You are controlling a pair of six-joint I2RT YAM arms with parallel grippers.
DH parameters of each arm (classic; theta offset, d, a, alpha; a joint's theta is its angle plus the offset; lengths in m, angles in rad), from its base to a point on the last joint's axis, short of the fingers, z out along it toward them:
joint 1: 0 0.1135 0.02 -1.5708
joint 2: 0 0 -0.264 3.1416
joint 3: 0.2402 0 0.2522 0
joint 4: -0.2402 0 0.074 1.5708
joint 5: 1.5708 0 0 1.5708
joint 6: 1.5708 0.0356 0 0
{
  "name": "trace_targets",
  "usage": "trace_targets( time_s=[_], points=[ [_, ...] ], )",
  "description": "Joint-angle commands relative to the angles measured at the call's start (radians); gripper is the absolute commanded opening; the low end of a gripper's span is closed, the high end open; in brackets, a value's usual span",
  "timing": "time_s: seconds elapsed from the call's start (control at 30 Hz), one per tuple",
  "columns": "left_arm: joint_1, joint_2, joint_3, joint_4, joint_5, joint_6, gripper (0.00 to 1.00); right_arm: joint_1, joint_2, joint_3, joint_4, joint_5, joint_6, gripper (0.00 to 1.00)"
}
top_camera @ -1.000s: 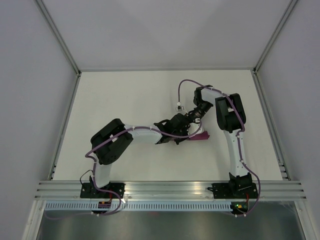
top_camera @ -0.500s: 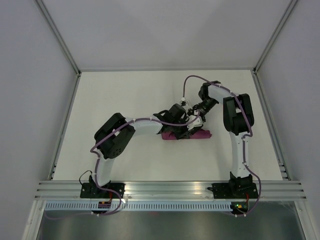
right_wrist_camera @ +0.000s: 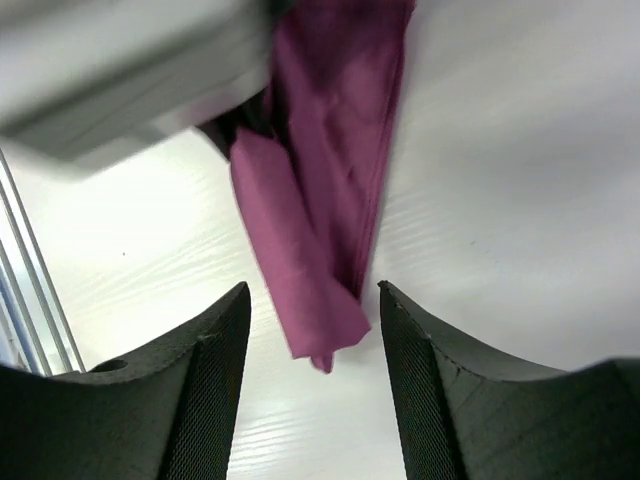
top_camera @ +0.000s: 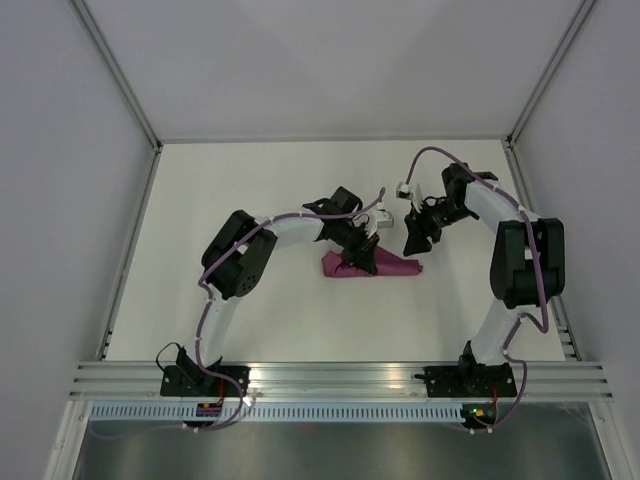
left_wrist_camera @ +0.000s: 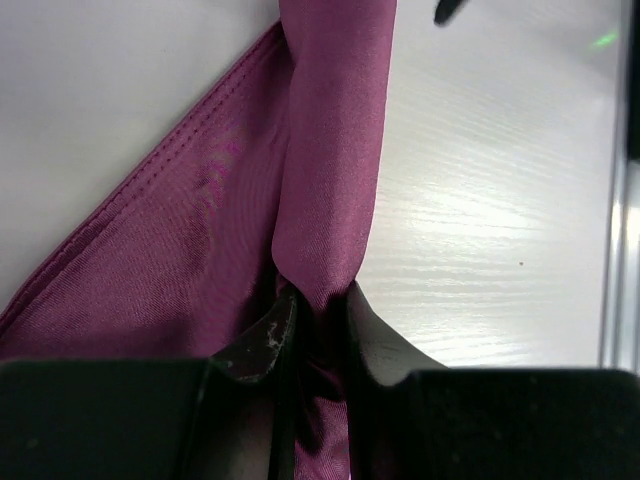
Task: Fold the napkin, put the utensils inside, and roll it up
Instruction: Roll the napkin at the center of the board.
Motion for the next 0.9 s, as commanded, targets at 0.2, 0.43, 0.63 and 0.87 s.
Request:
trace_targets(
  time_s=[0.2, 0.43, 0.63, 0.87],
  points=[
    [0.047, 0.185, 0.154, -0.328, 0.146, -0.057, 0.02, 0.144, -0.393, -0.508, 0.651, 0.201, 0.045, 0.63],
    [0.061, 0.278, 0.304, -0.453, 0.212, -0.070, 0.02, 0.339, -0.522, -0.708, 0.867, 0.358, 0.059, 0.65],
    [0.063, 0.321, 0.351, -0.497, 0.232, -0.083, 0.02, 0.448, -0.503, -0.774, 0.964, 0.479, 0.055, 0.65],
    [0.063, 0.346, 0.372, -0.506, 0.246, -0.094, 0.02, 0.502, -0.429, -0.803, 1.046, 0.550, 0.038, 0.52]
  ],
)
